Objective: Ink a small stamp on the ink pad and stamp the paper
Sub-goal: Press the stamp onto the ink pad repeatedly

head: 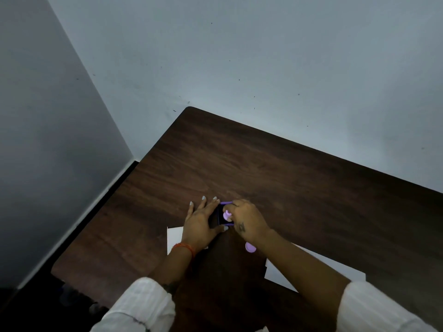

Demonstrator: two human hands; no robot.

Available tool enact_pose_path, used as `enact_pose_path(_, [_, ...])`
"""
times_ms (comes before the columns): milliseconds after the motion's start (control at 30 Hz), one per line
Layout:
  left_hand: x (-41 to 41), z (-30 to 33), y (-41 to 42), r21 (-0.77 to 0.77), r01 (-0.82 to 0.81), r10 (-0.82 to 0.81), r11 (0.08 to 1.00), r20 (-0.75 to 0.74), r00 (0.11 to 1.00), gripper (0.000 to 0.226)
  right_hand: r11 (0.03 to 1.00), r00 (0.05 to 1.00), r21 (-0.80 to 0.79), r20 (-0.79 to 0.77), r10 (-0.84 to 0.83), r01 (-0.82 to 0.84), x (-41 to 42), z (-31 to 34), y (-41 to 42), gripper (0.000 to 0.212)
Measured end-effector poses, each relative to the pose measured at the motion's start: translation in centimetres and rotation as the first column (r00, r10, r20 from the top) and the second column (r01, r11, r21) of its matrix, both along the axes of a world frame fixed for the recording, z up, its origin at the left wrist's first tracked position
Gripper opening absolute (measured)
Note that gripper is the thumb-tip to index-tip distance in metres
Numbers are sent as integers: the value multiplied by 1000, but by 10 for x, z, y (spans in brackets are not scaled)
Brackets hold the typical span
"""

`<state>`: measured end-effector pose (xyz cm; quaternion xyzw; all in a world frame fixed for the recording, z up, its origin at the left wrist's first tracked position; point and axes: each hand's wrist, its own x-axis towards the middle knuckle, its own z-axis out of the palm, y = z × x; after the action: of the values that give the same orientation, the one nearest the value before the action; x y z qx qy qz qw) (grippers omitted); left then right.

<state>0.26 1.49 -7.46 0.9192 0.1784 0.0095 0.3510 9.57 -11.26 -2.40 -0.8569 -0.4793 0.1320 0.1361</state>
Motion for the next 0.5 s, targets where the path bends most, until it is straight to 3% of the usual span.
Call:
enact_pose_path(133, [3, 2, -1, 1, 4, -4, 1000, -16, 1000, 78, 984, 977, 83, -159, -145, 160, 12, 12, -1, 15])
enact_pose_path(300, [4, 3, -1, 6, 10, -10, 1000, -16, 1000, 78, 994, 998, -101, 56, -26, 32, 12, 6, -2, 25])
enact_pose_path(400, [4, 3, -2, -2, 7, -7, 1000, -20, 1000, 77, 988, 995, -146, 94, -42, 56, 7, 4, 5, 33])
enact_pose_path(500, [4, 4, -3, -6, 3, -3, 1000, -22, 1000, 77, 989, 994, -112, 66, -89, 96, 8, 5, 5, 28])
